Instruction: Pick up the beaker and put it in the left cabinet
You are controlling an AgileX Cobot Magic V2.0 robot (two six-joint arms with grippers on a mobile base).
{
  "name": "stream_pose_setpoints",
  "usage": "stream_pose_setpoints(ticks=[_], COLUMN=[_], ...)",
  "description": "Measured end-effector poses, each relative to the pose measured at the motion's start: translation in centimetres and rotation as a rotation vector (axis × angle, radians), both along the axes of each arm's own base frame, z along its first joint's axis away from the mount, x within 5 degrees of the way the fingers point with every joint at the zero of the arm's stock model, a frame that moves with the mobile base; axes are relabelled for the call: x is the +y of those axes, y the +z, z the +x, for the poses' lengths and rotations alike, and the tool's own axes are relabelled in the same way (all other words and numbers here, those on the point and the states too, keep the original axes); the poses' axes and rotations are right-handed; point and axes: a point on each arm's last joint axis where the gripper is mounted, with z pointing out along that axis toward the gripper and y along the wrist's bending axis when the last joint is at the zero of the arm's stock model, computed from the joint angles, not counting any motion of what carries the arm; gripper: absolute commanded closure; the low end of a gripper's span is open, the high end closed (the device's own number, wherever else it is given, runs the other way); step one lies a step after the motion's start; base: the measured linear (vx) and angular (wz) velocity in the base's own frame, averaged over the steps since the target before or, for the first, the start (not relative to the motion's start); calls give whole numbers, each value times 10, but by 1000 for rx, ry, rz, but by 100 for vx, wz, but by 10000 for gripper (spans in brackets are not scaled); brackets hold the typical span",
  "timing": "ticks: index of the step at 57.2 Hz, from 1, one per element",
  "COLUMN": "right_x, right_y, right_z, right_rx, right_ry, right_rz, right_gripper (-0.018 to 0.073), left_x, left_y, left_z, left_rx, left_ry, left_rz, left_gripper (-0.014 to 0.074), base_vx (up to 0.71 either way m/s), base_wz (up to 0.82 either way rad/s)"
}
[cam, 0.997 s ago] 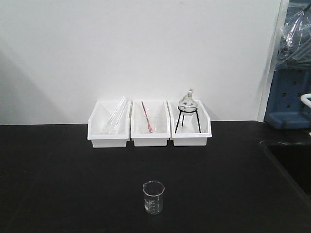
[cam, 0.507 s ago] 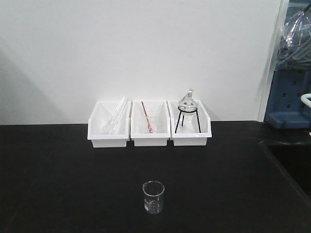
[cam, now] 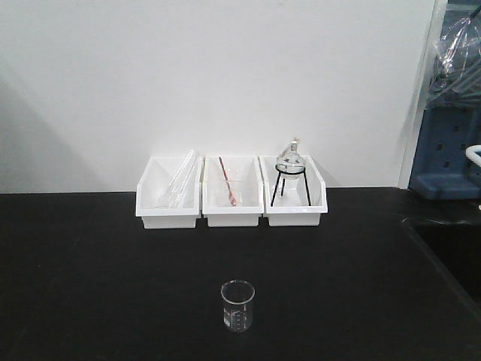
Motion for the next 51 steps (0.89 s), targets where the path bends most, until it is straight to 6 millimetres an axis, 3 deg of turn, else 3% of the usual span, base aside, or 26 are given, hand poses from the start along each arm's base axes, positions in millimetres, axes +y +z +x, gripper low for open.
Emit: stream_pose_setpoints(ticks=[11, 19, 34, 44, 51], right_x=[-1, -2, -1, -2, -2], right_y=[31, 57, 34, 23, 14], right_z=[3, 17, 63, 91, 110], right_rx=[13, 116, 488, 522, 526], right_ry=[4, 3, -11, -16, -19], right_rz=[67, 86, 84, 91, 86], right_gripper=[530, 469, 248, 110, 78], left_x=[0, 0, 0, 0, 0], left_y=[0, 0, 0, 0, 0], left_z=[0, 0, 0, 0, 0], left_rx=[0, 0, 0, 0, 0], left_ry=[0, 0, 0, 0, 0], left_rz=[0, 0, 0, 0, 0], left_gripper=[595, 595, 595, 595, 595], base_vx=[0, 0, 0, 0, 0], base_wz=[0, 0, 0, 0, 0])
